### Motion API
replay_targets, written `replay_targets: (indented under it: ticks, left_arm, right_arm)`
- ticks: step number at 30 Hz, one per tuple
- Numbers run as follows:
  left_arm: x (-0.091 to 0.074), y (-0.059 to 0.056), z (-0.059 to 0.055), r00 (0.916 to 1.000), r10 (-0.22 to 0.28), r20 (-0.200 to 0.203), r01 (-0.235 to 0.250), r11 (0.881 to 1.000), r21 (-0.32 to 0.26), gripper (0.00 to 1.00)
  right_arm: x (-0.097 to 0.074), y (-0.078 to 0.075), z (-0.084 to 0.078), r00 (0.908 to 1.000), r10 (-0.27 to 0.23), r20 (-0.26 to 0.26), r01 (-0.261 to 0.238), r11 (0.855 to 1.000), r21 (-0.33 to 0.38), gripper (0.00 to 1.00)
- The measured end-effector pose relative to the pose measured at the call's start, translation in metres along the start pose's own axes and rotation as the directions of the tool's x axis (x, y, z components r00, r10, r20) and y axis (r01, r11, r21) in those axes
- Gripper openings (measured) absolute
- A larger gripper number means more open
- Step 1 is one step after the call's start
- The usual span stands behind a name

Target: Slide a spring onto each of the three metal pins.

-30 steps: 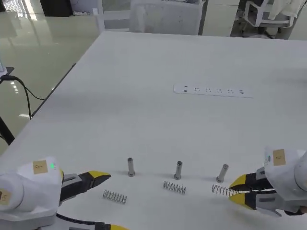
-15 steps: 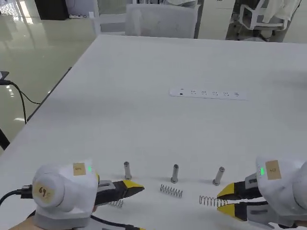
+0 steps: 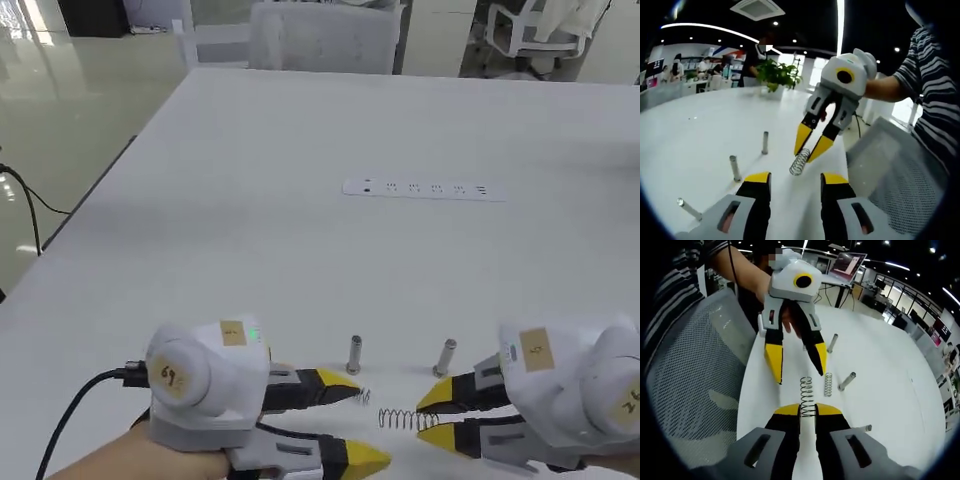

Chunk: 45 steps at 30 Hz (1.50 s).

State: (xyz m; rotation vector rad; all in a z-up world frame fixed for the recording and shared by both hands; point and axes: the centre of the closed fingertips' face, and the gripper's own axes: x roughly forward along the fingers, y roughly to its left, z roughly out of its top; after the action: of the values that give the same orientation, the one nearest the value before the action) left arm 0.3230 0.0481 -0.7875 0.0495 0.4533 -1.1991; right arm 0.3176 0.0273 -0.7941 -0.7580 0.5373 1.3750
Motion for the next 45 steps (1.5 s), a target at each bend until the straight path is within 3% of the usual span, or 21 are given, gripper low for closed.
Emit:
replay_targets:
  ticks: [4,16,29,37,45]
  left_arm:
    - [0.005,0.000,0.008,0.9993,-0.015,0.034,0.015,1.000,-0.003,0.25]
    - [0.013,-0.005,0.014,0.9975,-0.050,0.049,0.050,0.999,-0.001,0.06]
    - [0.013,-0.013,0.011,0.9934,-0.112,0.025,0.111,0.993,0.029,0.02]
    - [0.010,-0.022,0.008,0.9852,-0.171,0.008,0.171,0.985,0.032,0.02]
    - [0.009,-0.024,0.005,0.9821,-0.188,-0.008,0.188,0.981,0.047,0.02]
  right_arm:
    - [-0.001,-0.001,0.004,0.9999,0.004,0.012,-0.004,1.000,-0.009,0.08]
    - [-0.003,-0.001,0.007,0.9995,0.013,0.027,-0.013,1.000,-0.014,0.08]
    - [-0.003,0.003,0.004,0.9990,0.030,0.033,-0.030,1.000,0.008,0.08]
    - [-0.005,0.009,-0.003,0.9973,0.040,0.062,-0.045,0.995,0.088,0.13]
    - [-0.005,0.015,-0.004,0.9964,0.053,0.067,-0.059,0.994,0.088,0.11]
